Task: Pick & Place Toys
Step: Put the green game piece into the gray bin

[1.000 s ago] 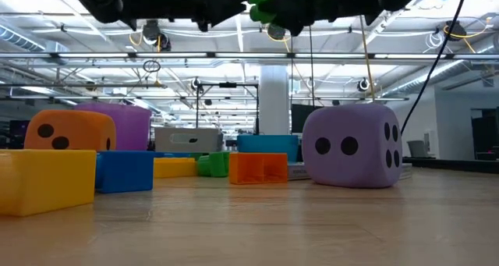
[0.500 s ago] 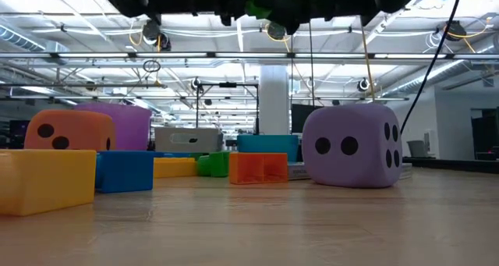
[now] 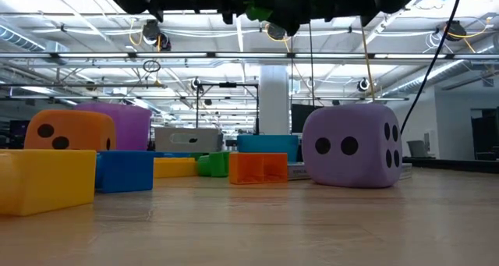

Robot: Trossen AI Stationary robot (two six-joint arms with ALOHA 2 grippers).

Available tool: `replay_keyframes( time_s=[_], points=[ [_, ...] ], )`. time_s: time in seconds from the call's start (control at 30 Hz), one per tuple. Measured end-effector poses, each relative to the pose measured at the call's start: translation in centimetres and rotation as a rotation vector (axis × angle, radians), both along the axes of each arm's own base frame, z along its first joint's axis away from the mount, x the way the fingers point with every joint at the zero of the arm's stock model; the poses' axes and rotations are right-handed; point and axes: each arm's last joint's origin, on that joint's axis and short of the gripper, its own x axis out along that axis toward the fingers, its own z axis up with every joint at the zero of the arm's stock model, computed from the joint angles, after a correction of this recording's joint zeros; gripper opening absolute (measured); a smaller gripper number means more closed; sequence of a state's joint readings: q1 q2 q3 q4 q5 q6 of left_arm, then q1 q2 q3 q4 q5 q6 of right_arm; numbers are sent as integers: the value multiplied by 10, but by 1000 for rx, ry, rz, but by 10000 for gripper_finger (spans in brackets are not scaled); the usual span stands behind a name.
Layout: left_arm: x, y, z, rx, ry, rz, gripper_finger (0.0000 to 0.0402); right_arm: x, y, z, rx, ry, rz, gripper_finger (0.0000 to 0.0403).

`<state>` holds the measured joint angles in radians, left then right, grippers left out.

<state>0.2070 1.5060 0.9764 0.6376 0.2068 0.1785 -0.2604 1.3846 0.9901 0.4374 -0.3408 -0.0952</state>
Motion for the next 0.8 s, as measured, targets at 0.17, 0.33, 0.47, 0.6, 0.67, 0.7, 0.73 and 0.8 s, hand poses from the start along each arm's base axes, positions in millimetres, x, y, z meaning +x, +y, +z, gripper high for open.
replay_keyframes(
  time_s=[0.17,0.33,0.47,0.6,0.67,0.7,0.73,0.8],
  points=[
    [-2,0,3,9,-10,2,135,-2,-1,3,-5,-16,-4,175],
    [-10,-1,13,56,-25,40,151,-12,-4,14,-5,-36,-24,175],
    [-29,2,28,100,10,128,138,-29,-9,26,-7,-39,-52,176],
    [-54,14,39,101,95,258,131,-47,-11,33,2,10,-82,176],
    [-65,26,39,89,153,329,132,-53,-10,33,10,38,-88,176],
    [-69,33,37,81,186,358,135,-55,-10,33,16,56,-90,176],
    [-72,40,34,71,226,382,138,-57,-10,32,23,79,-90,176],
    [-78,55,28,36,326,430,142,-59,-9,28,35,117,-89,176]
  ],
)
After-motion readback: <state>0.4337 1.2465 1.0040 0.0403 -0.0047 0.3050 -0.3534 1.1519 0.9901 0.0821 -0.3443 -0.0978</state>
